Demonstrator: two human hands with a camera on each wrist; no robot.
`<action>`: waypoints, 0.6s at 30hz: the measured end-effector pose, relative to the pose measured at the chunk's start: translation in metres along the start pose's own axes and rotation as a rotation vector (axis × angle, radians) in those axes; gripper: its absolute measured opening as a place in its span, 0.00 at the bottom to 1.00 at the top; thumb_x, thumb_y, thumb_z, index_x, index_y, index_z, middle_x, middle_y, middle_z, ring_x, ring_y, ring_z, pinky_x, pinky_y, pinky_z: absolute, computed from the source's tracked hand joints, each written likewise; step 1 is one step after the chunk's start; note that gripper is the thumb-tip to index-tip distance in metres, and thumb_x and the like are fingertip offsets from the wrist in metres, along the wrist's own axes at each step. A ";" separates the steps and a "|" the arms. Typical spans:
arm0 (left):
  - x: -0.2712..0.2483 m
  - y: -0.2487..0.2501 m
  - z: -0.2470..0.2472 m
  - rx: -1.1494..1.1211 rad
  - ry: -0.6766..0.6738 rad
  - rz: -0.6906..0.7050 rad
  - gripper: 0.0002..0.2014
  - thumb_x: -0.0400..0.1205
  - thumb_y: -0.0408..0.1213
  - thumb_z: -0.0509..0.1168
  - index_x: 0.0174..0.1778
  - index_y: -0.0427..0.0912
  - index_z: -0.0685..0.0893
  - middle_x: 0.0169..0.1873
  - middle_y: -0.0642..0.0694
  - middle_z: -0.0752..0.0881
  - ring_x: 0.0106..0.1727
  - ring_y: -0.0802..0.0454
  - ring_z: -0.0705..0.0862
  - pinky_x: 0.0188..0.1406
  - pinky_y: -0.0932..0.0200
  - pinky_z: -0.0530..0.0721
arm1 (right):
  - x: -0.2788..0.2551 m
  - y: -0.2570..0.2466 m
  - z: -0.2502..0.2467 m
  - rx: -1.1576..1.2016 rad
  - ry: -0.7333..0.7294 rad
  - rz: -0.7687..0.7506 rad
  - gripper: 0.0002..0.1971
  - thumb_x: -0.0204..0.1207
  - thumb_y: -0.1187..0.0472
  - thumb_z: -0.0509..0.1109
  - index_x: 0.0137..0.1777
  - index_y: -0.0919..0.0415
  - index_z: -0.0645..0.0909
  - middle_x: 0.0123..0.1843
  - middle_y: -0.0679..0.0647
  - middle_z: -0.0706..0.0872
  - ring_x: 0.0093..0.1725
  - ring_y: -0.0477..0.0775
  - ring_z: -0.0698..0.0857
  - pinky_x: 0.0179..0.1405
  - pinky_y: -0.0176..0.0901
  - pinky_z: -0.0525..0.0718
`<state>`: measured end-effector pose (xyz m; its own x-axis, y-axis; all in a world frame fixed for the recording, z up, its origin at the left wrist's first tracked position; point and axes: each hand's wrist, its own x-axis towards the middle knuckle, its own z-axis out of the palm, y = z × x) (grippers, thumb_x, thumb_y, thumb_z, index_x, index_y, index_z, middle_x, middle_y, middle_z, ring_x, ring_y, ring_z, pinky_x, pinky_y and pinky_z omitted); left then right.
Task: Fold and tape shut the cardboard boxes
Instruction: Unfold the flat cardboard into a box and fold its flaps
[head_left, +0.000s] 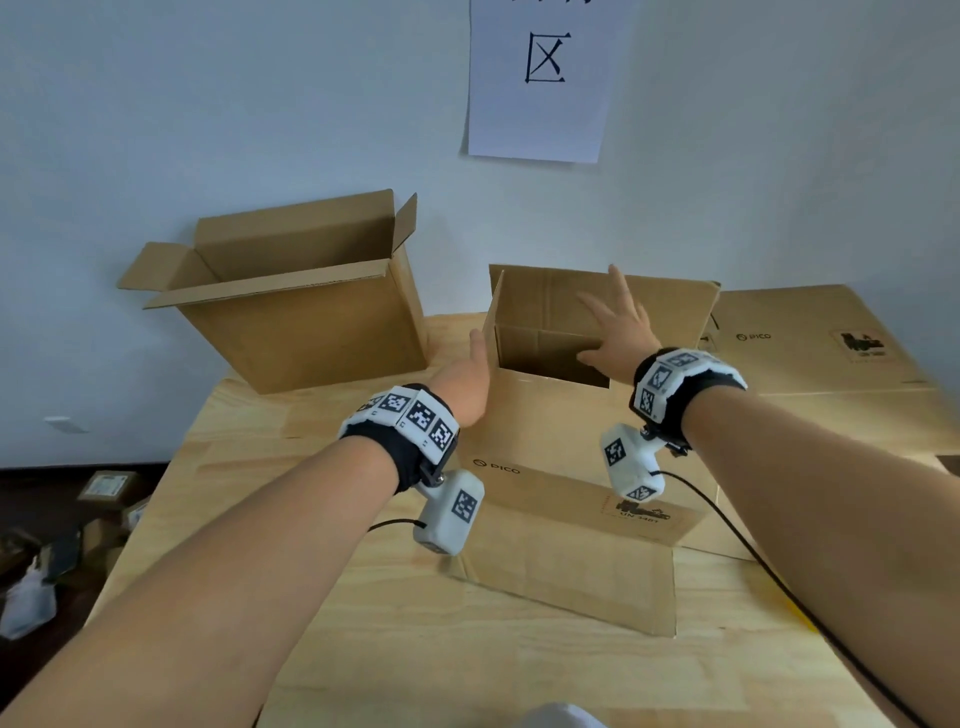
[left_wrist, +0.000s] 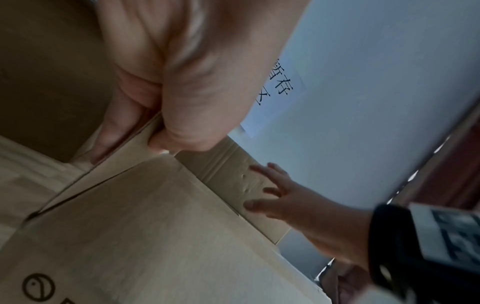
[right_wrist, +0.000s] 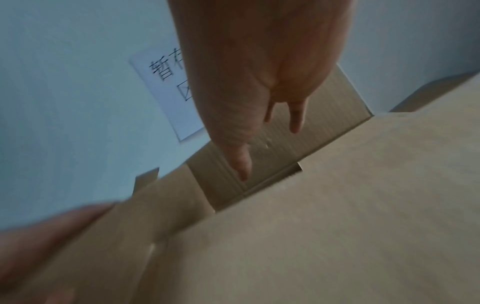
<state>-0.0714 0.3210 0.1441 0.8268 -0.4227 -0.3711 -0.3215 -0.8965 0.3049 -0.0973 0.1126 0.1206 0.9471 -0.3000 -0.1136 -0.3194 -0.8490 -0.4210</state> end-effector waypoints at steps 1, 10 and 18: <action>0.001 -0.002 0.000 0.037 -0.003 0.013 0.46 0.80 0.20 0.57 0.81 0.39 0.28 0.38 0.39 0.82 0.33 0.50 0.80 0.33 0.59 0.81 | -0.006 -0.001 0.006 -0.036 -0.003 -0.043 0.31 0.76 0.62 0.71 0.77 0.48 0.66 0.82 0.50 0.48 0.79 0.67 0.58 0.72 0.57 0.70; 0.002 0.000 0.001 0.209 -0.010 0.057 0.45 0.81 0.22 0.57 0.80 0.38 0.28 0.51 0.31 0.84 0.47 0.41 0.86 0.53 0.48 0.86 | -0.031 -0.006 0.038 -0.280 -0.106 -0.152 0.27 0.74 0.71 0.65 0.69 0.45 0.72 0.64 0.54 0.70 0.63 0.58 0.73 0.62 0.51 0.73; -0.002 0.016 0.010 0.174 -0.137 0.134 0.40 0.87 0.36 0.56 0.82 0.43 0.31 0.58 0.42 0.78 0.40 0.50 0.81 0.34 0.61 0.78 | -0.026 -0.008 0.047 -0.399 -0.486 0.024 0.38 0.75 0.53 0.72 0.81 0.39 0.57 0.69 0.59 0.65 0.63 0.64 0.78 0.63 0.52 0.80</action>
<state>-0.0825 0.3060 0.1409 0.7050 -0.5424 -0.4569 -0.5079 -0.8358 0.2086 -0.1182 0.1473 0.0846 0.8150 -0.1682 -0.5545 -0.2381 -0.9696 -0.0559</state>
